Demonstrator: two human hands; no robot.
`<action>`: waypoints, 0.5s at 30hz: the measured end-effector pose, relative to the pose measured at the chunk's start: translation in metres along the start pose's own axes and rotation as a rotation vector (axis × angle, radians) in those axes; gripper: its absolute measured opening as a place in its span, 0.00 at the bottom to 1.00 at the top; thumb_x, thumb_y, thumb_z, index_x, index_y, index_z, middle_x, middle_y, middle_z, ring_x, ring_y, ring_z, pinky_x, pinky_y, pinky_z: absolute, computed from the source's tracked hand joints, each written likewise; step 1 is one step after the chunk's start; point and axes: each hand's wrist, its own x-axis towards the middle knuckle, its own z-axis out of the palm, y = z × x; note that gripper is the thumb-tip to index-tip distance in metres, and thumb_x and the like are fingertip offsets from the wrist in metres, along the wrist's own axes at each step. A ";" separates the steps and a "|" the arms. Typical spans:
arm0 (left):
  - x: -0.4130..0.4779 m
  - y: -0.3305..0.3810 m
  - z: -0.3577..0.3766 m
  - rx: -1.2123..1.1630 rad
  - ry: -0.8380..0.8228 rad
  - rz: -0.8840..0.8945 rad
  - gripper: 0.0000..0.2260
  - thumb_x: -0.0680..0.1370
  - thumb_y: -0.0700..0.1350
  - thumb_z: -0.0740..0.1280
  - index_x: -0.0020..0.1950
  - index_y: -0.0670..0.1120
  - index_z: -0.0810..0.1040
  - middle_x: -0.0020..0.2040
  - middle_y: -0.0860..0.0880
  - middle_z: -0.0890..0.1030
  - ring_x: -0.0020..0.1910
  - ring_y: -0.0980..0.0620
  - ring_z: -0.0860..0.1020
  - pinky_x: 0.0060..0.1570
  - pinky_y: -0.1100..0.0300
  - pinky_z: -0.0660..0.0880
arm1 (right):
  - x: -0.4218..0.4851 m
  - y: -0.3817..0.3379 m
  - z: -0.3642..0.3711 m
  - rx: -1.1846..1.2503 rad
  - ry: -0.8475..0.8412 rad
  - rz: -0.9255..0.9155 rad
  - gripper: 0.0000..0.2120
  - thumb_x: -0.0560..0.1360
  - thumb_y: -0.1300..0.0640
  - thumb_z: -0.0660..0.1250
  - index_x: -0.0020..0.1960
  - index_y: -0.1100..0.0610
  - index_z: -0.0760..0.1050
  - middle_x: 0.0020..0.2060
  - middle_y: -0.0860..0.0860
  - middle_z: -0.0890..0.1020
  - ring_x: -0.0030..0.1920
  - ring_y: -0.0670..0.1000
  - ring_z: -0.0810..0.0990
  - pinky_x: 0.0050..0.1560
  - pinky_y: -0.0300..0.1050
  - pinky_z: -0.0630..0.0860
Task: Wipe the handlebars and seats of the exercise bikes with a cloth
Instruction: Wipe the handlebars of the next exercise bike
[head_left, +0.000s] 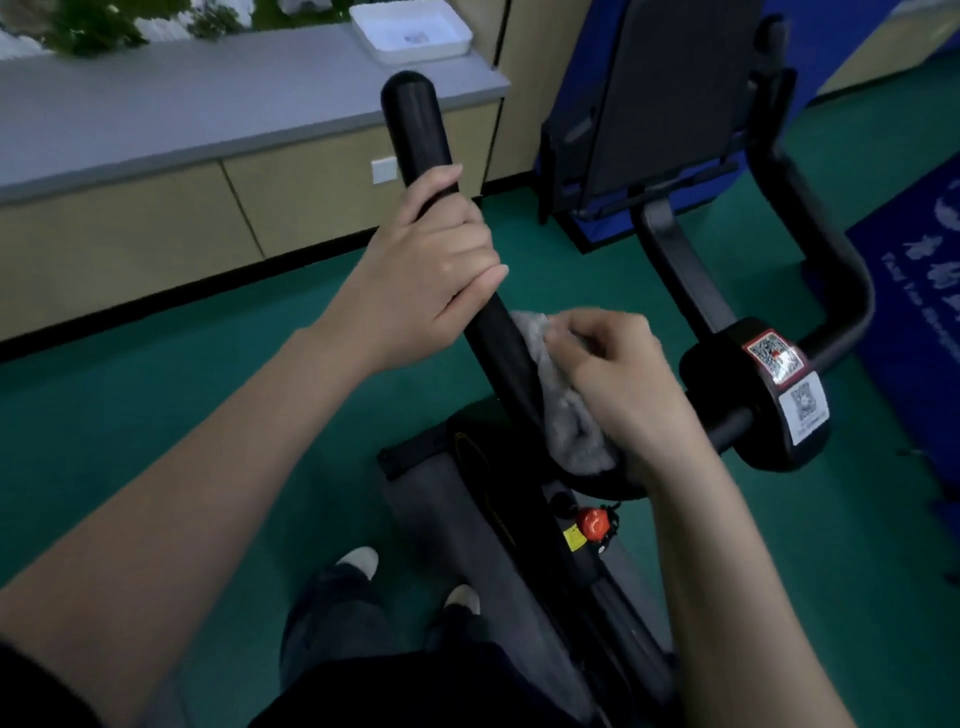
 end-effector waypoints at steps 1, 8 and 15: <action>0.000 -0.001 0.001 0.003 0.016 0.012 0.19 0.82 0.45 0.52 0.41 0.42 0.78 0.38 0.49 0.78 0.48 0.46 0.74 0.73 0.53 0.50 | -0.002 0.006 -0.004 -0.003 -0.054 0.045 0.13 0.77 0.60 0.63 0.33 0.60 0.73 0.28 0.48 0.71 0.33 0.44 0.70 0.38 0.40 0.68; 0.001 -0.009 0.011 -0.047 0.118 0.080 0.18 0.82 0.44 0.53 0.38 0.42 0.77 0.36 0.48 0.78 0.45 0.46 0.75 0.71 0.53 0.53 | 0.009 -0.017 0.008 0.172 0.011 0.225 0.11 0.78 0.62 0.63 0.40 0.57 0.80 0.35 0.52 0.81 0.40 0.48 0.78 0.47 0.46 0.73; 0.001 -0.012 0.021 -0.105 0.227 0.101 0.16 0.81 0.42 0.56 0.36 0.42 0.77 0.35 0.47 0.79 0.43 0.46 0.76 0.70 0.54 0.55 | -0.024 -0.025 0.008 -0.068 0.180 0.261 0.10 0.78 0.57 0.64 0.38 0.52 0.79 0.35 0.47 0.83 0.38 0.44 0.79 0.45 0.41 0.74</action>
